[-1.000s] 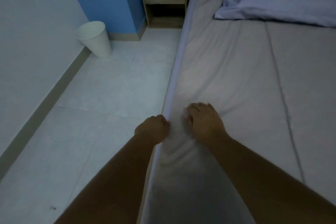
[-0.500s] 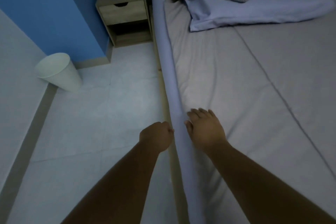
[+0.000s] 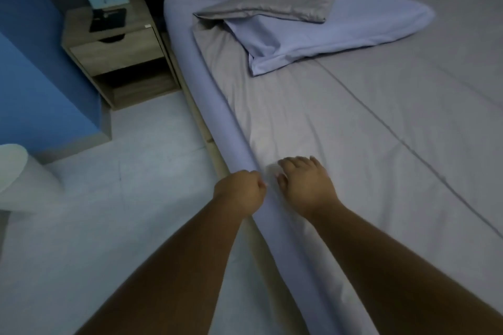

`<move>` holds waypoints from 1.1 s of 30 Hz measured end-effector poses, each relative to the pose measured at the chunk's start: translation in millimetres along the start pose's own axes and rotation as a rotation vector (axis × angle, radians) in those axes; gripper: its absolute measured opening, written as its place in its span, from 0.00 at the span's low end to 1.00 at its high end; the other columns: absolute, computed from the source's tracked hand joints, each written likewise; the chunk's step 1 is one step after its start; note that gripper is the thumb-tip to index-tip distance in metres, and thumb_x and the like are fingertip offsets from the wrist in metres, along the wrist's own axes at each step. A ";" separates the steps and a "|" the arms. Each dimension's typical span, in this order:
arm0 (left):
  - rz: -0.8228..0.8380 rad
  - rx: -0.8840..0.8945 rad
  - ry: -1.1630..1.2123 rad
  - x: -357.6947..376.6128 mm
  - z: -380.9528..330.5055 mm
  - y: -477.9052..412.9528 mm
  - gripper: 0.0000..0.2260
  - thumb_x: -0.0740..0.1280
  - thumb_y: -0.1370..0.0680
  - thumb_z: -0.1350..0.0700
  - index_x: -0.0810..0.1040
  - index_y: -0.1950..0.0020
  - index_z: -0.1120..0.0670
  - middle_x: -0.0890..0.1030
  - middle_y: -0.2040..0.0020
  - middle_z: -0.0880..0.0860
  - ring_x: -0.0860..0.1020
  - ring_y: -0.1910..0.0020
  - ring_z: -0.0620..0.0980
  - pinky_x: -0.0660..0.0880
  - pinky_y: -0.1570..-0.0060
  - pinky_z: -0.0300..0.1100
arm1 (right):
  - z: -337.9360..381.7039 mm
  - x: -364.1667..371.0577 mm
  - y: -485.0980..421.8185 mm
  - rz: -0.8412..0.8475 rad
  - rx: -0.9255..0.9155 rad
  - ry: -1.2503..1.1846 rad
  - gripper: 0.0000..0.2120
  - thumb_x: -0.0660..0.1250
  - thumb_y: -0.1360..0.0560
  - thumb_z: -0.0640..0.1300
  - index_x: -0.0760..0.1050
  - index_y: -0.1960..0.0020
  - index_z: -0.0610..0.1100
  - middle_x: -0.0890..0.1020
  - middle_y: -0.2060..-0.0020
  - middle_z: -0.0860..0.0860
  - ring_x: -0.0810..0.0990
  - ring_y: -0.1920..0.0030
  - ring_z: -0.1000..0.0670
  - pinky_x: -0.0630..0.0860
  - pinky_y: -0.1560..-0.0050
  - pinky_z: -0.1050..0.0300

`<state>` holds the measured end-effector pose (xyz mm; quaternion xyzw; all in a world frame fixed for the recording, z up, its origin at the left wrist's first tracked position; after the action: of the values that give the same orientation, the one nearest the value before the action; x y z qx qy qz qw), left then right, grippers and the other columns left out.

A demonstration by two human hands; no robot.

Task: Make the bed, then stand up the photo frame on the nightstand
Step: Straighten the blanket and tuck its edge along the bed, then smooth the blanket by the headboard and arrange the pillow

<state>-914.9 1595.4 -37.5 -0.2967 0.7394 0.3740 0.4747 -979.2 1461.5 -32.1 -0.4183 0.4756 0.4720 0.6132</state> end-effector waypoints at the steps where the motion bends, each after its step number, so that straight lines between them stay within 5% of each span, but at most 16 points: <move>1: 0.010 0.019 -0.003 -7.0 13.7 -10.3 0.15 0.55 0.19 0.49 0.77 0.41 0.53 0.80 0.45 0.55 0.79 0.48 0.56 0.76 0.51 0.46 | 6.1 6.1 -14.9 -0.015 0.024 -0.010 0.16 0.58 0.29 0.45 0.81 0.53 0.38 0.85 0.59 0.43 0.83 0.57 0.40 0.76 0.47 0.43; 6: 0.105 0.062 0.004 -53.3 72.6 -58.7 0.14 0.55 0.19 0.52 0.78 0.44 0.55 0.81 0.46 0.55 0.79 0.49 0.55 0.76 0.52 0.45 | 37.1 5.9 -81.6 -0.013 0.065 -0.010 0.24 0.45 0.28 0.49 0.79 0.59 0.40 0.83 0.63 0.43 0.79 0.59 0.39 0.68 0.57 0.54; 10: 0.110 0.075 -0.025 -93.0 87.1 -108.3 0.14 0.55 0.19 0.51 0.77 0.44 0.55 0.80 0.47 0.56 0.78 0.49 0.56 0.76 0.51 0.47 | 40.3 -10.8 -135.2 0.072 0.034 0.106 0.15 0.51 0.21 0.46 0.76 0.51 0.43 0.81 0.54 0.47 0.77 0.52 0.44 0.66 0.56 0.54; 20: 0.048 0.188 -0.201 -129.2 79.4 -262.6 0.14 0.56 0.20 0.50 0.78 0.43 0.52 0.81 0.46 0.53 0.79 0.48 0.54 0.74 0.53 0.45 | -5.1 -4.2 -284.9 -0.020 0.126 0.101 0.17 0.52 0.20 0.49 0.76 0.51 0.42 0.81 0.52 0.46 0.77 0.51 0.43 0.67 0.54 0.54; 23: 0.061 0.186 -0.189 -144.1 80.5 -304.7 0.13 0.56 0.21 0.50 0.78 0.45 0.52 0.81 0.46 0.52 0.79 0.47 0.53 0.75 0.50 0.45 | -17.9 1.1 -321.7 -0.031 0.142 0.094 0.12 0.59 0.23 0.47 0.78 0.57 0.42 0.82 0.60 0.46 0.78 0.58 0.43 0.63 0.60 0.56; 26: 0.073 0.219 -0.173 -165.4 72.1 -344.5 0.14 0.56 0.21 0.50 0.78 0.46 0.54 0.82 0.46 0.54 0.79 0.47 0.55 0.74 0.52 0.44 | -31.1 -7.7 -357.0 -0.164 0.129 0.130 0.10 0.73 0.41 0.41 0.73 0.75 0.44 0.76 0.79 0.48 0.74 0.78 0.44 0.58 0.69 0.61; 30: 0.042 0.276 -0.150 -193.0 45.9 -402.6 0.13 0.55 0.20 0.49 0.77 0.46 0.52 0.81 0.47 0.54 0.79 0.47 0.56 0.74 0.52 0.46 | -60.6 -27.7 -404.6 -0.305 0.174 0.078 0.12 0.57 0.34 0.44 0.71 0.75 0.45 0.74 0.80 0.49 0.71 0.78 0.45 0.58 0.71 0.61; 33: -0.076 0.392 -0.101 -202.4 26.0 -452.9 0.13 0.58 0.22 0.51 0.76 0.40 0.49 0.79 0.43 0.53 0.76 0.43 0.56 0.74 0.47 0.49 | -90.2 -33.6 -439.4 -0.328 0.282 0.099 0.12 0.58 0.31 0.45 0.77 0.67 0.44 0.79 0.73 0.48 0.76 0.71 0.43 0.66 0.70 0.58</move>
<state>-467.3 1387.5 19.6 -0.2074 0.7615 0.2192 0.5736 -570.4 1278.9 11.0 -0.4228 0.4922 0.2737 0.7099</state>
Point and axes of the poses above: each hand's wrist, its own y-axis away from the middle knuckle, its own x-axis out of the palm, z = x × y, the point moved 1 cm from there along -y, towards the middle knuckle
